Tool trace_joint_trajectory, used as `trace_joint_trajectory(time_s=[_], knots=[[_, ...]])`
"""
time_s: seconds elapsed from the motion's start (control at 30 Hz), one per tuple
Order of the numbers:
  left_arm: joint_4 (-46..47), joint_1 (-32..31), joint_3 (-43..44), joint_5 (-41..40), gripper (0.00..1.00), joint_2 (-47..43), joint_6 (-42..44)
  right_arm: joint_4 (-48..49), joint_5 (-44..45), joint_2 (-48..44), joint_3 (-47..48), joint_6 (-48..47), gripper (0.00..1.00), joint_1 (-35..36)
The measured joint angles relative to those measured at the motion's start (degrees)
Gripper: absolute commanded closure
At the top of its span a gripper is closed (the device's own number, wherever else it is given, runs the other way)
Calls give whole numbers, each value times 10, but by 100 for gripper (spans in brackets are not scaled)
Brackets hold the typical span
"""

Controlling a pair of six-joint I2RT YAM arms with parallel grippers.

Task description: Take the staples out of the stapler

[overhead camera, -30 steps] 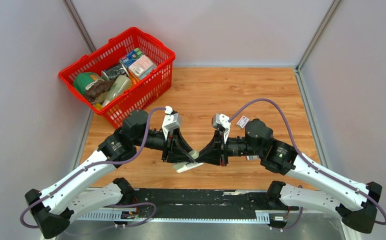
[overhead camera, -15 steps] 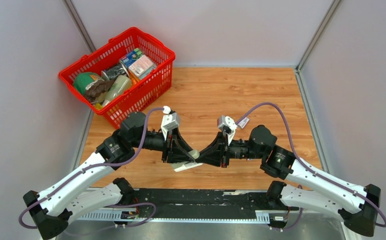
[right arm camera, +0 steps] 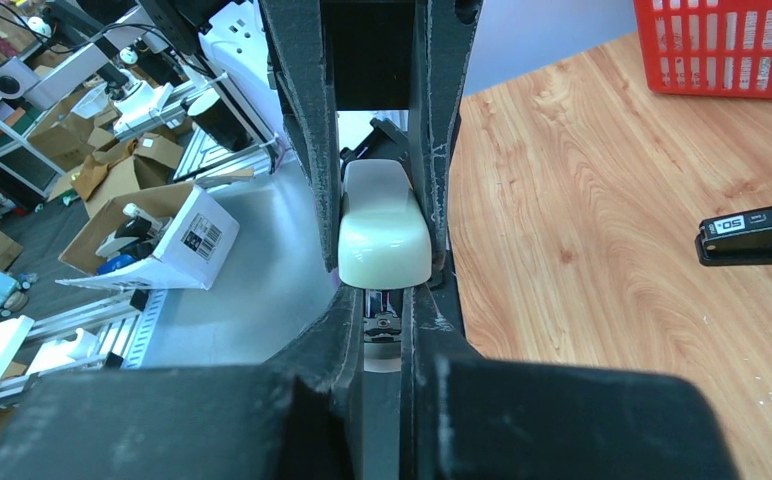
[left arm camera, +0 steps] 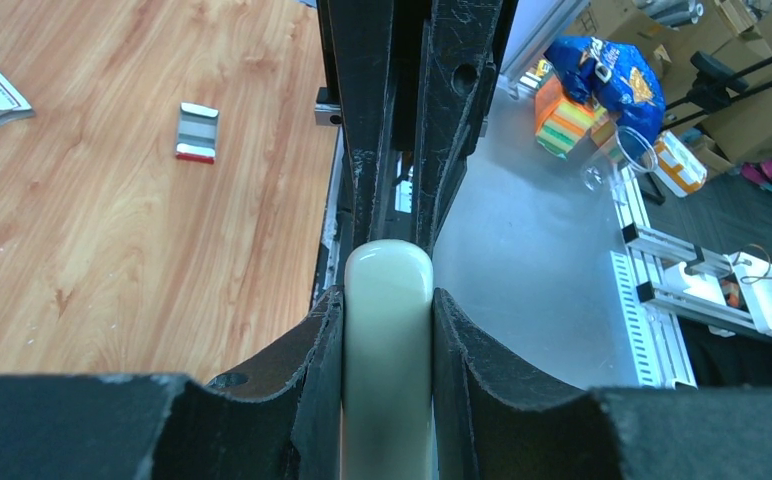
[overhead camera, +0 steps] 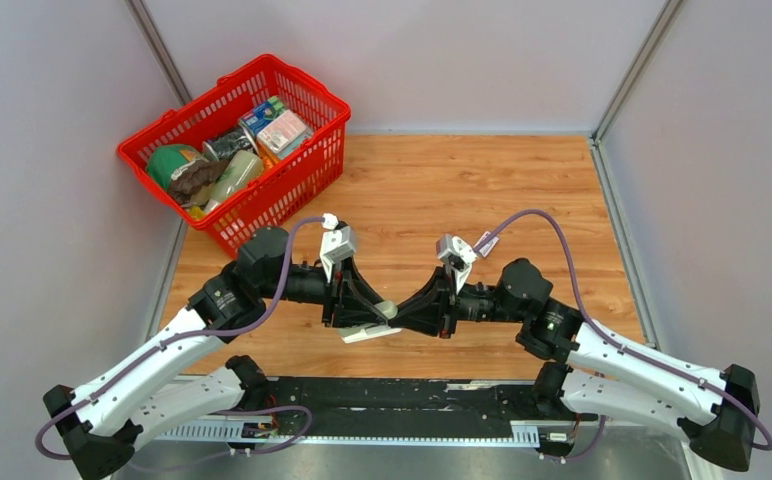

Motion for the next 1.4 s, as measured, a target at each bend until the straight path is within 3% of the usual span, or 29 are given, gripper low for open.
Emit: trace_joint_trajectory(time_s=[1.07,1.2,1.4], knots=[[-64,-1,-2,-18,100,-26,-1,150,77,34,-79,64,100,73],[20,3,12,-64,100,-26,-3,108,49,65,-104,75,100,107],[31,2,12,-82,100,-17,-7,107,42,70,-109,85,100,116]])
